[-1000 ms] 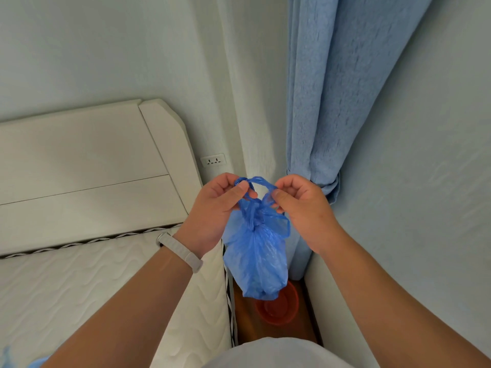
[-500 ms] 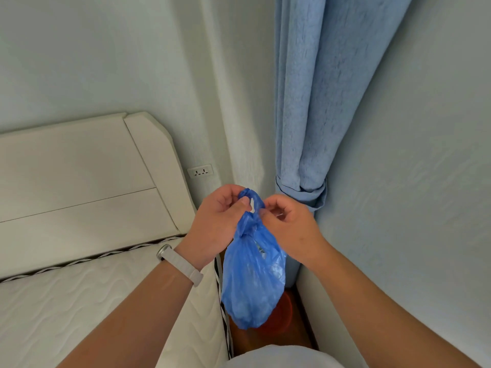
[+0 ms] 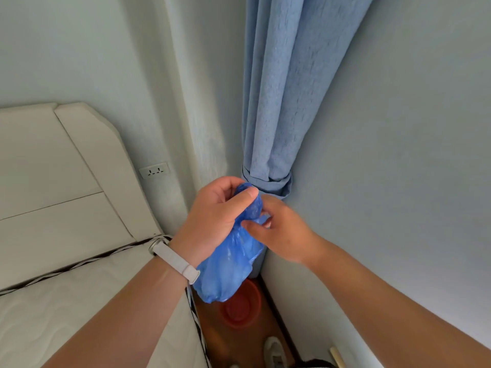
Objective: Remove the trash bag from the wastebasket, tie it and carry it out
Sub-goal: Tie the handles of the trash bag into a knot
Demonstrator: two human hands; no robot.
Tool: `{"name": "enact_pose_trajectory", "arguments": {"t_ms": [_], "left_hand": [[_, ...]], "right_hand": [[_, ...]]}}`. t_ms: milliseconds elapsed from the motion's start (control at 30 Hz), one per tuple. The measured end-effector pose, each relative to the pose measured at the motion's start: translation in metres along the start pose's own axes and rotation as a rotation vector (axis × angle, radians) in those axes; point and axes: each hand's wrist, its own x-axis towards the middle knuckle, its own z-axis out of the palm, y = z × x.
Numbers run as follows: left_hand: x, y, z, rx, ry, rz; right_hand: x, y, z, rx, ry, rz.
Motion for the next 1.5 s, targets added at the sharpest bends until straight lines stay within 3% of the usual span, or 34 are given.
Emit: {"name": "enact_pose_trajectory", "arguments": {"t_ms": [267, 633, 1000, 1200, 1500], "left_hand": [[-0.009, 0.006, 0.016, 0.211, -0.007, 0.169], [-0.071, 0.029, 0.058, 0.255, 0.208, 0.221], [-0.182, 0.030, 0.096, 0.409, 0.585, 0.154], [-0.257, 0.035, 0.115, 0.322, 0.783, 0.119], [-0.361, 0.047, 0.124, 0.342, 0.959, 0.167]], "right_hand": [[-0.034, 0.002, -0.011, -0.051, 0.054, -0.016], [-0.085, -0.004, -0.022, 0.063, 0.052, -0.112], [-0.154, -0.014, -0.022, 0.072, -0.267, -0.290], [-0.189, -0.029, -0.013, 0.160, -0.411, -0.387], [-0.259, -0.069, 0.017, 0.268, -0.615, -0.522]]}}
